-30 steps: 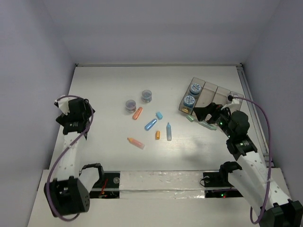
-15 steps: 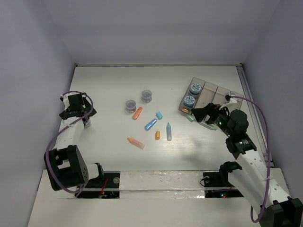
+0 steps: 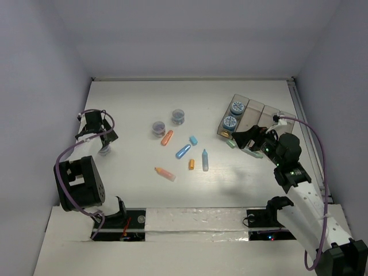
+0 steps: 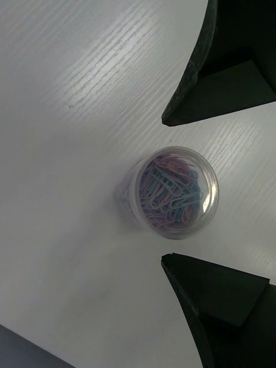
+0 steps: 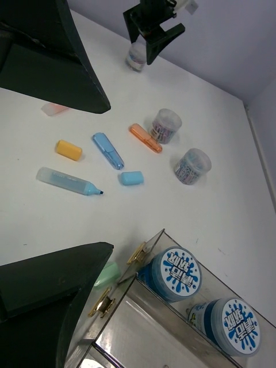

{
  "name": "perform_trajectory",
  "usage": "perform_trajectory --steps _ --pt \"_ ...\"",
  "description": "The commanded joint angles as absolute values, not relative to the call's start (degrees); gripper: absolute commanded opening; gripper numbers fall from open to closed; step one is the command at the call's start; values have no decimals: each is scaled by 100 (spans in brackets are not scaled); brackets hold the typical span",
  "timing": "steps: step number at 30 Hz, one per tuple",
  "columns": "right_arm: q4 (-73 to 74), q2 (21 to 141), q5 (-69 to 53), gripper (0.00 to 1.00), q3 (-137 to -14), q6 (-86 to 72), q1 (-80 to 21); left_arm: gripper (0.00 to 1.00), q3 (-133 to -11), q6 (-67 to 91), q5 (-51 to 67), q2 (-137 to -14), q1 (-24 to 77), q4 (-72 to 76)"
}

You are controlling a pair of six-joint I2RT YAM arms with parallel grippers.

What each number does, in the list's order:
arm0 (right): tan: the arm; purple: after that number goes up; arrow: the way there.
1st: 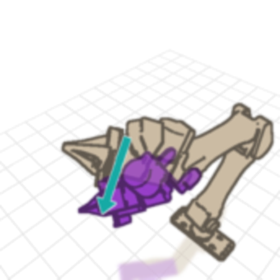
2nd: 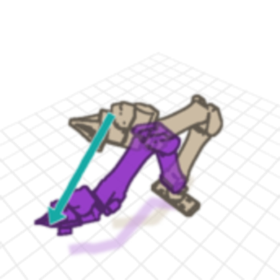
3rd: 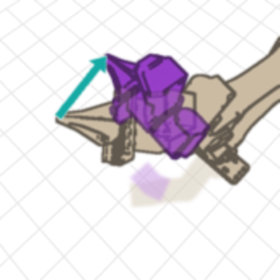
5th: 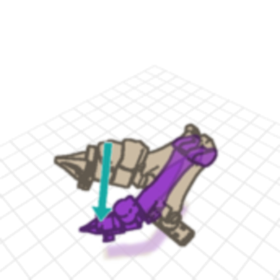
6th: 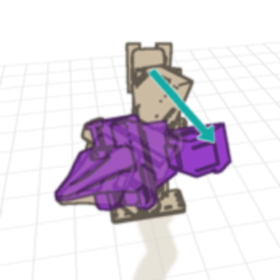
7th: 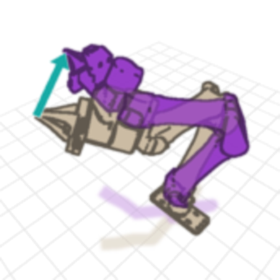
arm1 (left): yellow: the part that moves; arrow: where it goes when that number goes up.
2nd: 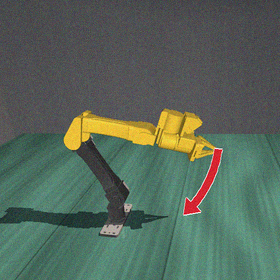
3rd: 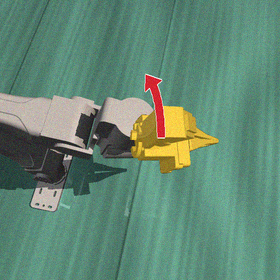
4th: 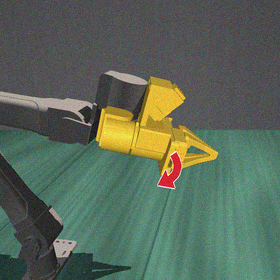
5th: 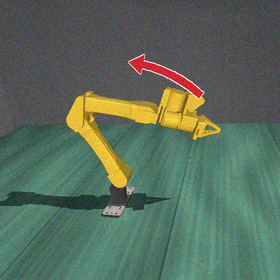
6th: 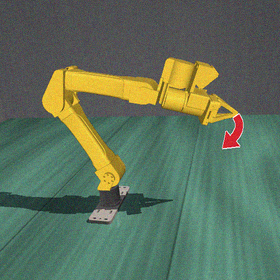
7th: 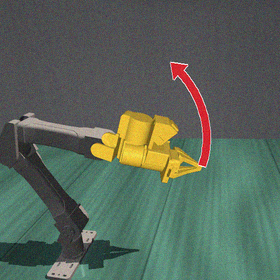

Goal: Sort the stationery into containers
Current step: Pick up the stationery from the center of the board.

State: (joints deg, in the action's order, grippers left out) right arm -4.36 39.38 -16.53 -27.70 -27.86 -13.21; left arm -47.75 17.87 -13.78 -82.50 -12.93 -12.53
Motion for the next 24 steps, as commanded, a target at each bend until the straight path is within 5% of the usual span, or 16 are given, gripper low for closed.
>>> perform_trajectory --steps 1,12,16,24 --pt "-659 3937 -1723 100 -3059 -2733 -1362 91 -5001 1670 -1345 -8279 -1380 -1151" --pt "-571 3841 -1688 100 -3085 -2698 -1362 55 -5018 1635 -1283 -8508 -1485 -1134" --pt "-580 3850 -1705 100 -3085 -2698 -1362 31 -5045 1617 -1231 -8473 -1485 -1160" --pt "-606 3893 -1731 100 -3067 -2716 -1362 29 -5281 1609 -975 -7437 -916 -1142"
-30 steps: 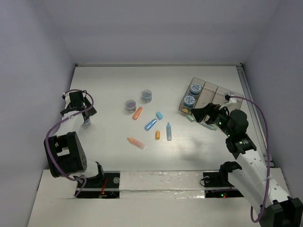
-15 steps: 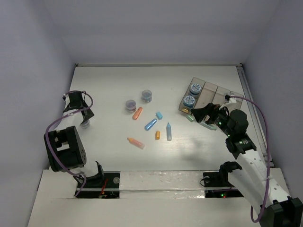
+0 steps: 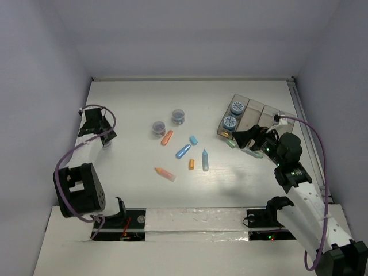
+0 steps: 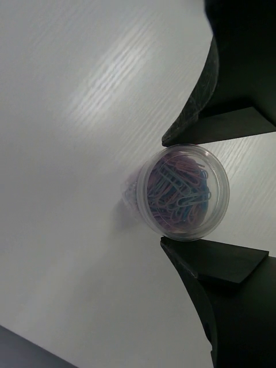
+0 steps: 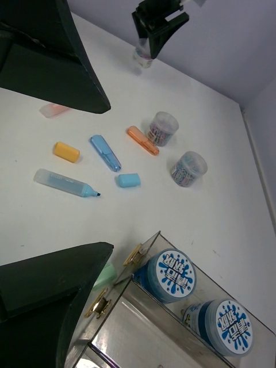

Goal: Sort the stationery into containers
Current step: Pick up the stationery from the center of the board, then place the stationery in the storage box.

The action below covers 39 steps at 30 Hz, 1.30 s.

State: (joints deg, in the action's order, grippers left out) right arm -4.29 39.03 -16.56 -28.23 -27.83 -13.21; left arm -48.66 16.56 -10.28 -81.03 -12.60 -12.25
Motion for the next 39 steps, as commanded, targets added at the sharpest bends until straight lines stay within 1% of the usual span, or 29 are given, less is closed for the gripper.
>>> perform_trajectory --steps 1,4,5,7,8,10,11,12,15,19,20,22,23,25,26,29,32,39 --pt "-624 3928 -1731 100 -3076 -2725 -1362 29 -5395 1591 -1028 -7340 -549 -1282" --pt "-607 3929 -1697 100 -3085 -2725 -1362 29 -6001 1713 -1160 -7067 42 -1555" --pt "-589 3885 -1670 100 -3076 -2725 -1362 29 -6325 1766 -1134 -7023 427 -1599" --pt "-563 3797 -1512 100 -3059 -2725 -1362 29 -6634 1889 -1134 -7049 859 -1643" --pt "-502 3675 -1451 100 -3059 -2725 -1362 29 -6923 2011 -1177 -7145 1305 -1652" --pt "-466 3499 -1214 100 -3041 -2716 -1362 29 -7171 2109 -1221 -7285 1773 -1600" --pt "-379 3411 -1152 100 -3058 -2707 -1362 29 -7424 2179 -1317 -7495 2002 -1530" --pt "-317 3227 -995 100 -3093 -2681 -1362 29 -7540 2197 -1353 -7619 2439 -1494" --pt "-27 2823 -714 100 -3233 -2663 -1362 29 -8146 2215 -1468 -8234 3187 -1319" --pt "421 2252 -343 100 -3506 -2593 -1362 29 -9173 2110 -1442 -9270 3856 -1143" --pt "561 2163 -325 100 -3576 -2558 -1362 29 -9689 2083 -1407 -9490 3963 -1143" --pt "894 2013 -238 100 -3848 -2470 -1362 29 -10263 1978 -1327 -10228 4252 -1212" --pt "992 1987 -220 100 -3937 -2452 -1362 29 -10840 1934 -1266 -10457 4332 -1248" --pt "1177 1934 -132 100 -4086 -2382 -1362 29 -11388 1873 -1170 -11151 4482 -1301" --pt "1282 1855 -88 100 -4200 -2364 -1362 29 -11860 1872 -1012 -11554 4604 -1318" --pt "1380 1697 130 100 -4306 -2355 -1362 29 -12583 1855 -783 -12075 4754 -1240" --pt "1494 1547 281 100 -4464 -2312 -1362 29 -13006 1933 -546 -12602 4895 -951" --pt "1608 1468 281 100 -4605 -2215 -1362 29 -13323 2302 -35 -13499 5062 -44"
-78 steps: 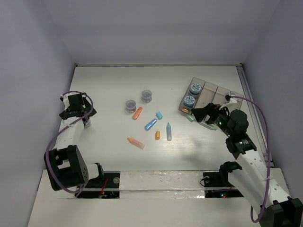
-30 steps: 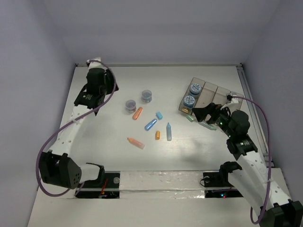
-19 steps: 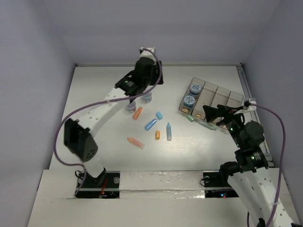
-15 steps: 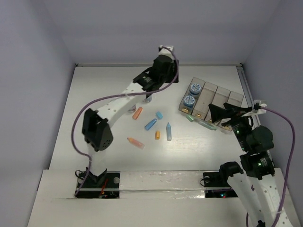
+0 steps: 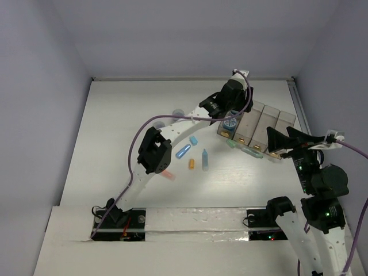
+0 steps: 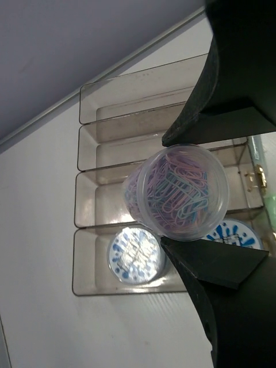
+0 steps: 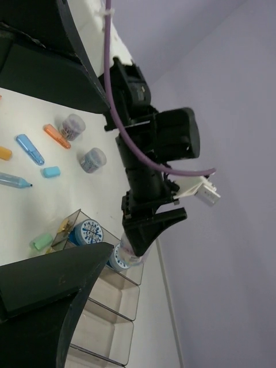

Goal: Sort the stationery into containers
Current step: Place the stationery in the storage box.

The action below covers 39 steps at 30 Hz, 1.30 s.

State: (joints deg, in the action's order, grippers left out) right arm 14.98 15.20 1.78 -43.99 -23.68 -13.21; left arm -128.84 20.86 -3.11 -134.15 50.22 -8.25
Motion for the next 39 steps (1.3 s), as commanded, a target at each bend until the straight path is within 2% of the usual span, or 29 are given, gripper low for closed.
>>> perform_trajectory --steps 1,11,28,30,34,39 --pt "1617 1468 281 100 -4588 -2206 -1362 29 -13420 2320 -26 -13622 5123 -35" --pt "1565 1555 185 100 -4474 -2180 -1362 28 -13650 2320 -79 -14361 5238 246" --pt "1450 1679 53 100 -4395 -2180 -1362 28 -13544 2171 -308 -14572 5396 62" --pt "1450 1679 53 100 -4386 -2188 -1362 30 -13544 2197 -282 -14581 5396 44" --pt "1468 1661 70 100 -4386 -2188 -1362 42 -13518 2224 -290 -14572 5396 18" --pt "1538 1573 114 100 -4403 -2188 -1362 46 -13465 2250 -325 -14555 5396 26"
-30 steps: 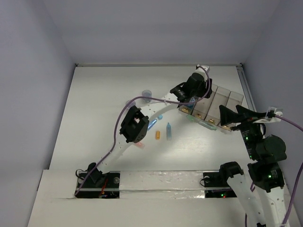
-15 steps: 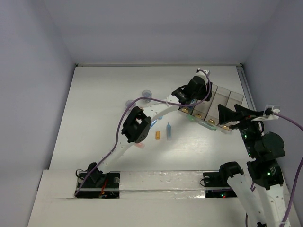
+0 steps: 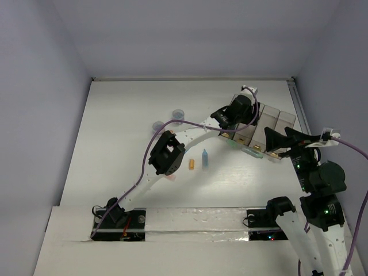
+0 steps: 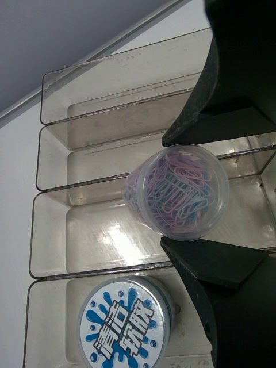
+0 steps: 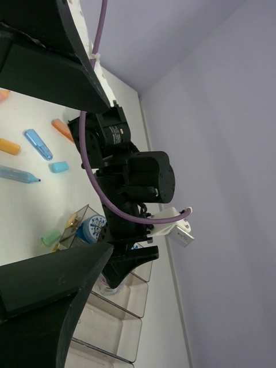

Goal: Sort the stationery into containers
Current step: Place the stationery in the storage box.

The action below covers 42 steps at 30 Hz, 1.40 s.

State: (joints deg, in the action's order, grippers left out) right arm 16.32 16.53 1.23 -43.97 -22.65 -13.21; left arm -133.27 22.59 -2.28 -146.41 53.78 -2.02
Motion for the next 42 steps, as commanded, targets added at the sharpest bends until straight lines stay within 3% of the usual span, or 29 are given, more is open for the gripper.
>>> perform_trajectory --steps 1,6,14,22,35,42 --pt "1538 1538 140 100 -4403 -2188 -1362 46 -13447 2276 -334 -14555 5396 26" --pt "1556 1538 123 100 -4386 -2188 -1362 41 -13412 2303 -430 -14546 5396 9" --pt "1538 1529 123 100 -4333 -2206 -1362 42 -13386 2127 -835 -14528 5449 -272" --pt "1538 1547 114 100 -4324 -2215 -1362 57 -13377 2136 -765 -14555 5449 -264" --pt "1547 1600 114 100 -4307 -2206 -1362 72 -13377 2153 -642 -14520 5449 -281" --pt "1582 1757 62 100 -4386 -2215 -1362 86 -12938 1960 -598 -13652 5449 236"
